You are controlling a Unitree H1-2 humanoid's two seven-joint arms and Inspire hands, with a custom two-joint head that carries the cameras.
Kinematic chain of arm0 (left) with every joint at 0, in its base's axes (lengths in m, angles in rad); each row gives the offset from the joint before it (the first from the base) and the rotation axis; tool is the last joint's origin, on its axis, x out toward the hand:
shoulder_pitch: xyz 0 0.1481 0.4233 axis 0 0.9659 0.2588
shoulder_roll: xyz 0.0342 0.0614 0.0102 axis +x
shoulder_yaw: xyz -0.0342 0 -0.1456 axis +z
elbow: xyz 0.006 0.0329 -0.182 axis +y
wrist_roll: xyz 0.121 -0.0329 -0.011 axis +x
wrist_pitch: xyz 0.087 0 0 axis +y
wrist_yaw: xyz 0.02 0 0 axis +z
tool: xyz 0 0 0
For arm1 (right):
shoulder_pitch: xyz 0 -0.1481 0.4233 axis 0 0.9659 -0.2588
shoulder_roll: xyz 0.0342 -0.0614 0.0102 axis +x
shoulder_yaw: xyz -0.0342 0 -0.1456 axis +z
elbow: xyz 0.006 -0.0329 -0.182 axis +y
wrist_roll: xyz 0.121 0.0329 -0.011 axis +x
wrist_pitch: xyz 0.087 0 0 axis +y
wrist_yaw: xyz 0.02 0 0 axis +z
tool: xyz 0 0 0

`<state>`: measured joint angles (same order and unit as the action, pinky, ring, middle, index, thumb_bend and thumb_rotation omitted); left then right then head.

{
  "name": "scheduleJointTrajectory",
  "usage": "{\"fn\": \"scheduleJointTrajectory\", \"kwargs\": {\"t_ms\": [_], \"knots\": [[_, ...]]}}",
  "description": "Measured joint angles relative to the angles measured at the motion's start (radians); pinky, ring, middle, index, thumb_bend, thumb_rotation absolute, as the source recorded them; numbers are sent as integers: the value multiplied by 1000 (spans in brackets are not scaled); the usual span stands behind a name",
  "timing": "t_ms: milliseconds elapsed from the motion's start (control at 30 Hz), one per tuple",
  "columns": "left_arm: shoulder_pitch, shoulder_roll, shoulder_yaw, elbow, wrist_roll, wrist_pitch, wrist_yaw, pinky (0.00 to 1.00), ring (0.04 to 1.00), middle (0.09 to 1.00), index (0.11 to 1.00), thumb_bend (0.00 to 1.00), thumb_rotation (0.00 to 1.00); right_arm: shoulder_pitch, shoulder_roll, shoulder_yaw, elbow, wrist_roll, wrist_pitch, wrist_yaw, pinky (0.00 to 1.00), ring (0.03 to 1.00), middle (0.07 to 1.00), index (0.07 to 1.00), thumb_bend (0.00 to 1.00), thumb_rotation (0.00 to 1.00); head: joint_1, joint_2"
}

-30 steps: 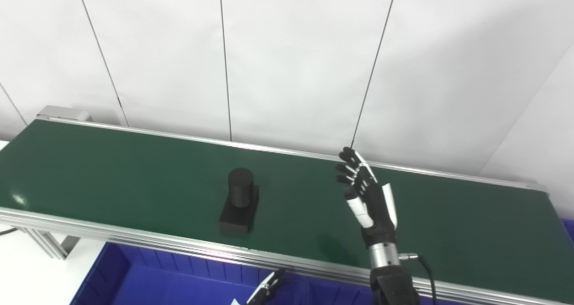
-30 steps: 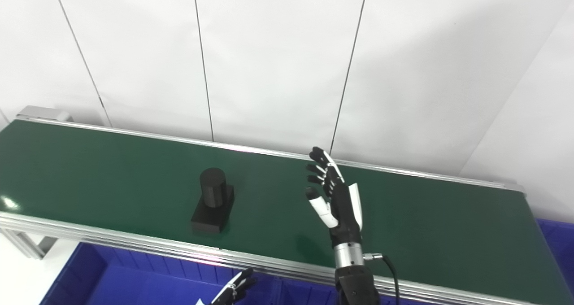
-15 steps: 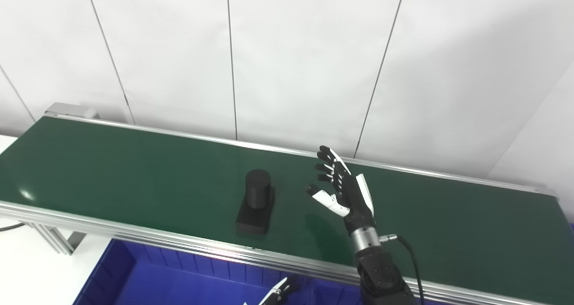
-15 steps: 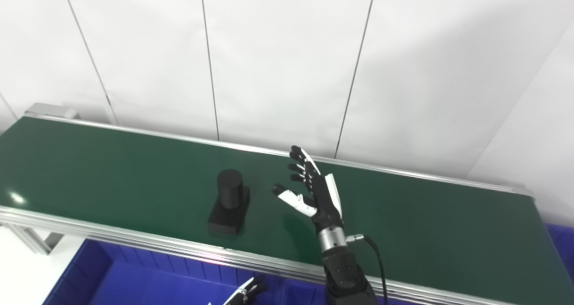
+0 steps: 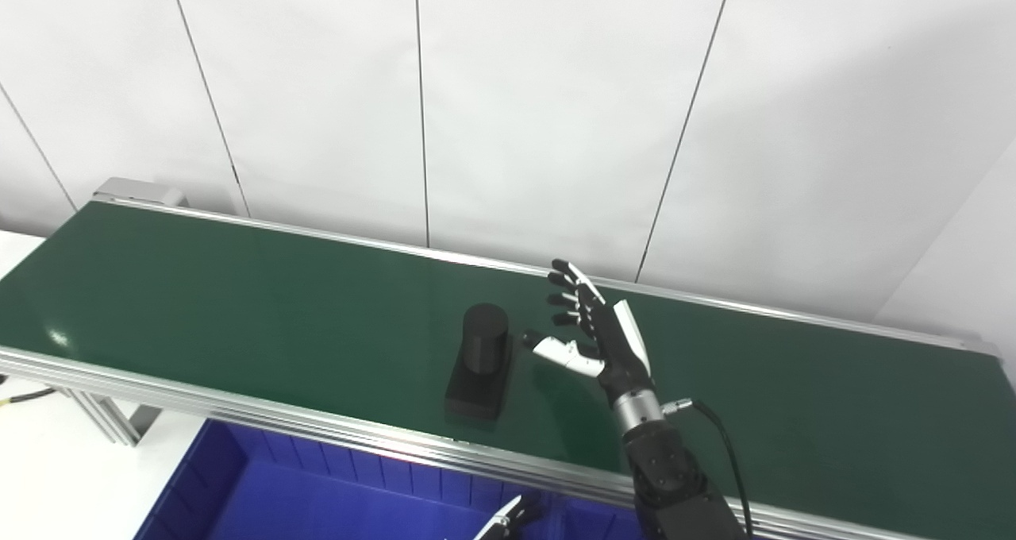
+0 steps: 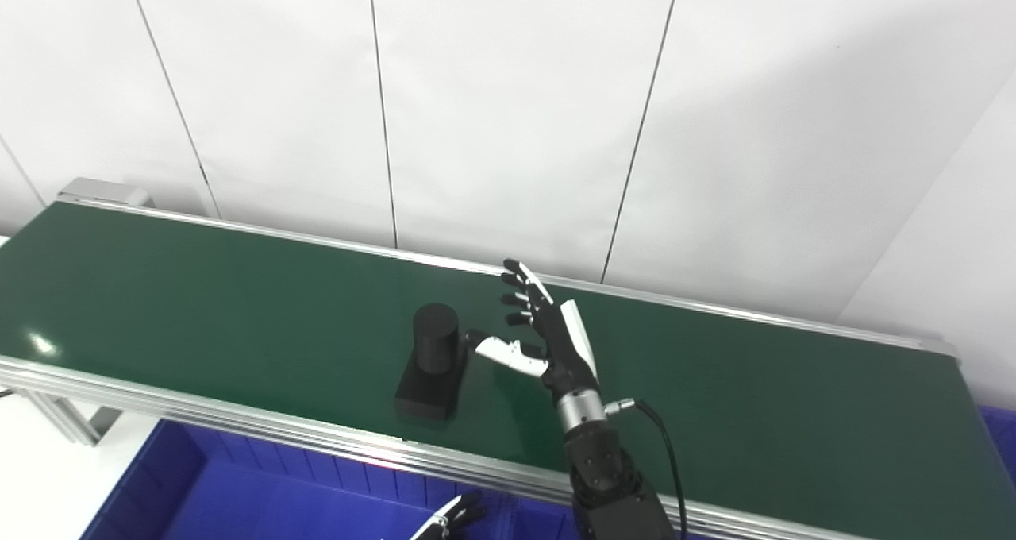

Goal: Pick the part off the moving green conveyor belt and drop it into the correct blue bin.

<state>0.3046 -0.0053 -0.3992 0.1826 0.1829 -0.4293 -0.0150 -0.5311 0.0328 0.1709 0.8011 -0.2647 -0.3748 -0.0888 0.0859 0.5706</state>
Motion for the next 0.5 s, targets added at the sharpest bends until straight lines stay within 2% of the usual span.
{"fn": "scheduleJointTrajectory", "kwargs": {"t_ms": [200,333,500], "knots": [[7,0,0,-8,-2,0,-2,930,948,911,920,733,999,-7,11,33,49,-57,0,-44,560,708,856,873,1000,421,8,9],[19,1,1,-28,-3,0,-3,932,951,914,921,739,1000,-13,21,55,75,-85,1,-69,531,684,853,861,1000,399,12,12],[22,1,2,-32,-2,0,-3,929,948,909,923,753,1000,-32,25,77,109,-124,1,-130,473,601,783,807,999,333,12,20]]}}
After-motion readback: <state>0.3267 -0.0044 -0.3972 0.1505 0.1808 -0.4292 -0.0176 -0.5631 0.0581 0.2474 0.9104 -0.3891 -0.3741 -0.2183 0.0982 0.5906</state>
